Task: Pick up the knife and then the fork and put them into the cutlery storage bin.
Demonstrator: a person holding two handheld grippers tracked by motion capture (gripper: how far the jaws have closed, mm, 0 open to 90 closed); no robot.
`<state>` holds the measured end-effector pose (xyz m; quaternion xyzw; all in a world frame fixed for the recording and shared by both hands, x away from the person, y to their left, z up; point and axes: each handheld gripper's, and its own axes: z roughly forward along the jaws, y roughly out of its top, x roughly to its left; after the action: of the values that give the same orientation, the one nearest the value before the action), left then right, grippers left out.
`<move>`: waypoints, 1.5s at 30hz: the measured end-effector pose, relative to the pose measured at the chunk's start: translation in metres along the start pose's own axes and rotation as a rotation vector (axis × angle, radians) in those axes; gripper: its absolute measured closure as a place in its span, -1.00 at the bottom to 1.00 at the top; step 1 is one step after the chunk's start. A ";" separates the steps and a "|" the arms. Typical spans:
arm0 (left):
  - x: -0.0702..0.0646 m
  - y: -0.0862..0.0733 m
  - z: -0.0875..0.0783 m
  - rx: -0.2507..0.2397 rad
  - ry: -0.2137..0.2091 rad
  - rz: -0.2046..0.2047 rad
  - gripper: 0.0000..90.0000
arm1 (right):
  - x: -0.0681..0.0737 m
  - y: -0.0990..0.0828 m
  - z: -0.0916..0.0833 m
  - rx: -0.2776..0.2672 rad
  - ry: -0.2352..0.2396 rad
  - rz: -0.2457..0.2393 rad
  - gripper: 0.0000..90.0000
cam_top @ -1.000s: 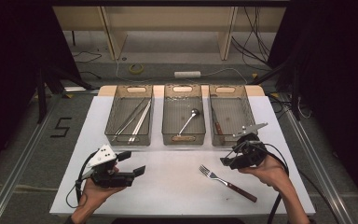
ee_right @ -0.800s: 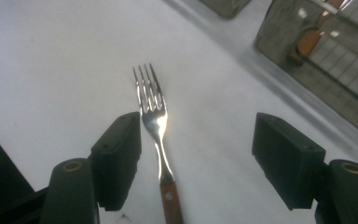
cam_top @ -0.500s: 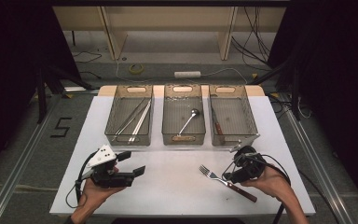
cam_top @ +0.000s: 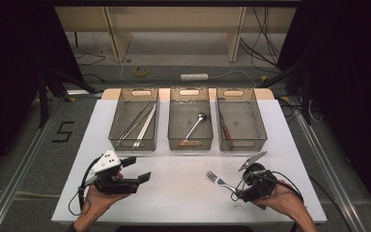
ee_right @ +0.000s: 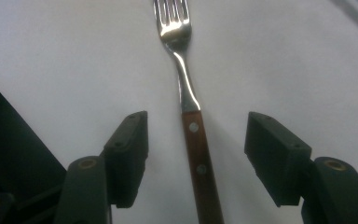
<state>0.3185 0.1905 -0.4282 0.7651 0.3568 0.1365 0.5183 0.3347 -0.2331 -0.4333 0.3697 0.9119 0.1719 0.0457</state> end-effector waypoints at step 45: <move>-0.001 0.000 0.002 0.008 0.000 0.015 -0.55 | 0.004 -0.004 0.023 0.133 -0.054 -0.070 0.68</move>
<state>0.3189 0.1882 -0.4289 0.7697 0.3516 0.1388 0.5145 0.3338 -0.2266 -0.4563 0.3444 0.9321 0.0991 0.0517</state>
